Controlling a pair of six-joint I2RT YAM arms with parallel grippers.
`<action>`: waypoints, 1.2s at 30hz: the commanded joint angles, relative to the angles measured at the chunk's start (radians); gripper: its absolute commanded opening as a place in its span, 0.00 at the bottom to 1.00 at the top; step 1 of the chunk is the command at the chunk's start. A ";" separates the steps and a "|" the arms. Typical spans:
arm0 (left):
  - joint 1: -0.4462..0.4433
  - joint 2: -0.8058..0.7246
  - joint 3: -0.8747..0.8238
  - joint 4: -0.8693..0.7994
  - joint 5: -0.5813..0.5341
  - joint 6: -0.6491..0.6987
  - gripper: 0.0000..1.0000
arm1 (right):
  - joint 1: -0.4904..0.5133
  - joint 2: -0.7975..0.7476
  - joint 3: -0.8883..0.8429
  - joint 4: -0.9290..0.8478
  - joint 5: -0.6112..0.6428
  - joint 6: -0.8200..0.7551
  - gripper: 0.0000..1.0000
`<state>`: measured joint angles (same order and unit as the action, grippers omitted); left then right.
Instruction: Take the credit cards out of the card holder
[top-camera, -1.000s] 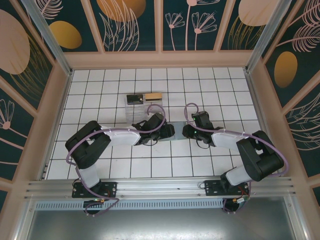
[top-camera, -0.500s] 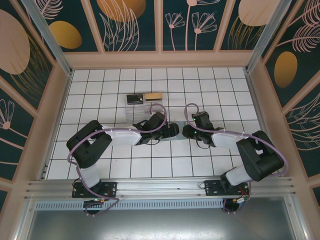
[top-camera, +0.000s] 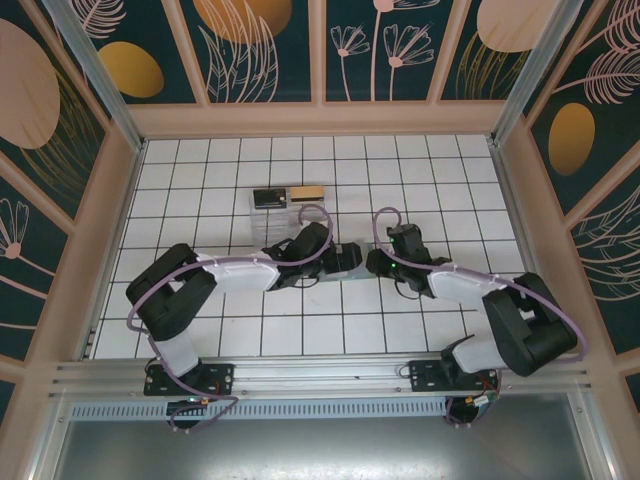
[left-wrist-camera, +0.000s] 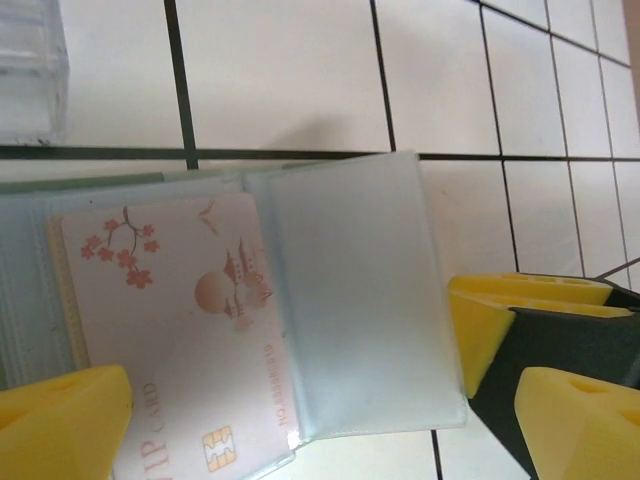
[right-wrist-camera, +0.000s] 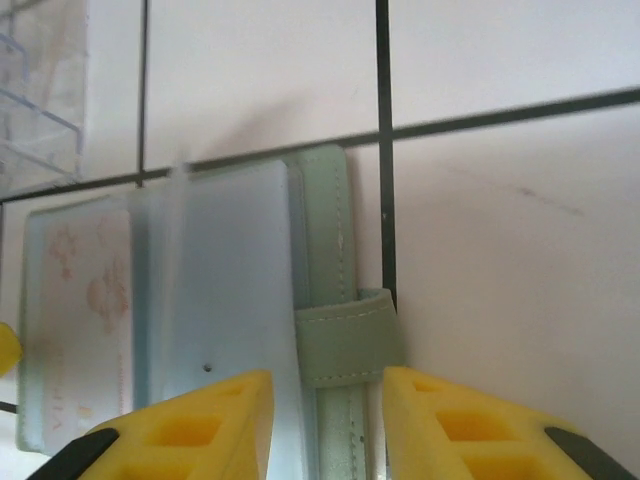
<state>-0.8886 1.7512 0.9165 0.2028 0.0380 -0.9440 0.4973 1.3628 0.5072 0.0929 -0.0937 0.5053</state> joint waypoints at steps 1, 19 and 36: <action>-0.005 -0.089 -0.023 -0.027 -0.059 0.026 0.98 | -0.010 -0.095 -0.001 -0.041 0.059 -0.007 0.37; 0.018 -0.044 -0.058 -0.097 -0.170 0.093 0.00 | 0.007 0.018 0.054 0.184 -0.330 0.051 0.22; 0.031 0.068 -0.044 -0.100 -0.150 0.091 0.01 | 0.017 0.183 0.096 0.203 -0.358 0.096 0.23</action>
<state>-0.8639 1.7855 0.8669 0.1146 -0.1165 -0.8639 0.5045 1.5162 0.5751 0.2665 -0.4229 0.5865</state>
